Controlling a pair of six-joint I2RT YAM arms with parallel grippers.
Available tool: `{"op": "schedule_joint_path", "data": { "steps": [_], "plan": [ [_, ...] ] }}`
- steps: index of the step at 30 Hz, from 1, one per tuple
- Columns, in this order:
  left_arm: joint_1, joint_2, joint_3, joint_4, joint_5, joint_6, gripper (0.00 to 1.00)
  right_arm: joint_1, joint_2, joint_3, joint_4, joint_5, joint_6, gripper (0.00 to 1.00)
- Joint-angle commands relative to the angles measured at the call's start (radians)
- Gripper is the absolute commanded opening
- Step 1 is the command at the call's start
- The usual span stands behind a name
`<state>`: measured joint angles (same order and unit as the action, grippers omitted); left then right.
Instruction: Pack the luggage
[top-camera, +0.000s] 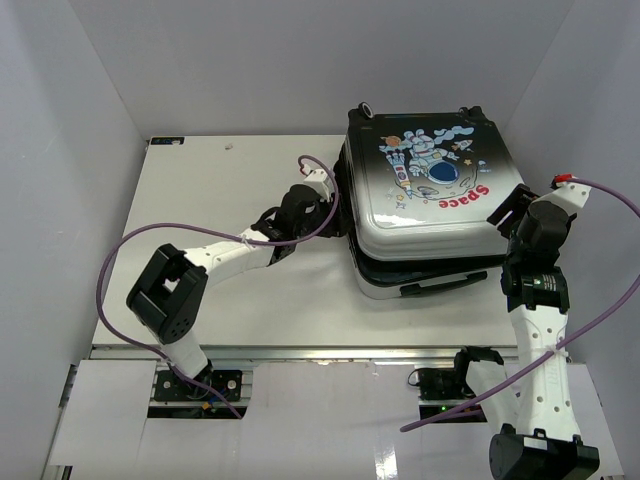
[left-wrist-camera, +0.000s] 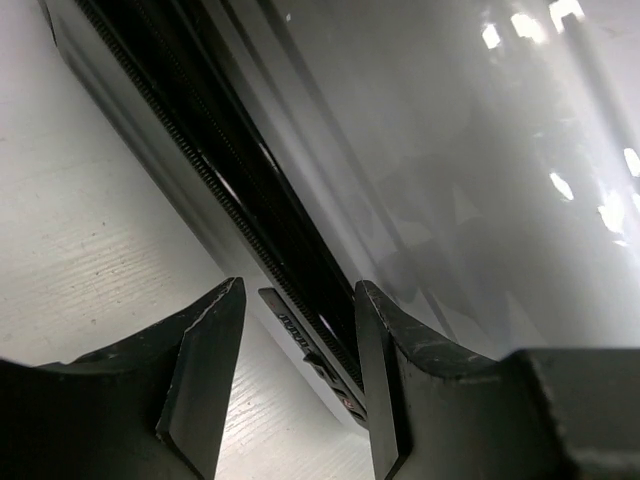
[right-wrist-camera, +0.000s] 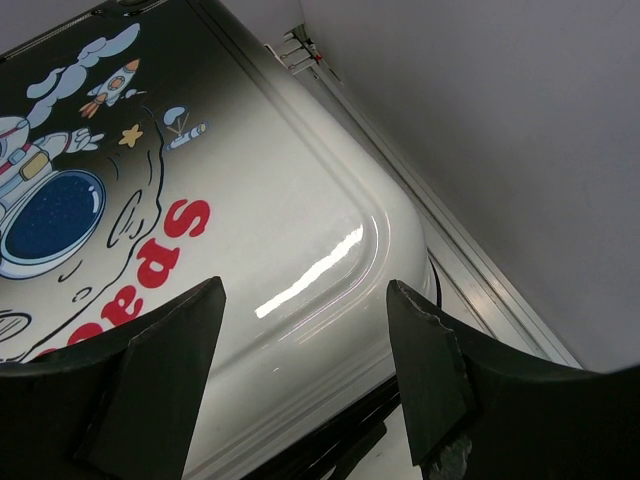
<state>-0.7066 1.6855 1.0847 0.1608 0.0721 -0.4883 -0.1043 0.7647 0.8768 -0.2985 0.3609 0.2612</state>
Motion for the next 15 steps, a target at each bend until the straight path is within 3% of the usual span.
{"op": "schedule_joint_path", "data": {
  "steps": [1,6,10,12,14,15],
  "plan": [
    [0.003,0.018,0.004,0.019,-0.011,-0.031,0.58,0.0,-0.011,0.031,0.006,0.02,-0.016,0.72],
    [0.004,0.08,0.042,0.019,-0.009,-0.048,0.54,0.0,-0.019,0.034,0.003,0.024,-0.019,0.72],
    [0.004,0.111,0.056,0.026,-0.008,-0.056,0.45,0.0,-0.018,0.033,0.004,0.019,-0.022,0.72],
    [0.003,0.124,0.062,0.022,-0.012,-0.056,0.32,0.0,-0.019,0.033,0.004,0.015,-0.02,0.73],
    [0.007,0.124,0.059,0.02,-0.032,-0.051,0.06,0.0,-0.019,0.033,0.005,0.007,-0.016,0.72],
    [0.013,0.118,0.055,0.015,-0.047,-0.045,0.01,0.0,-0.018,0.033,0.007,-0.002,-0.013,0.72]
  ]
}}
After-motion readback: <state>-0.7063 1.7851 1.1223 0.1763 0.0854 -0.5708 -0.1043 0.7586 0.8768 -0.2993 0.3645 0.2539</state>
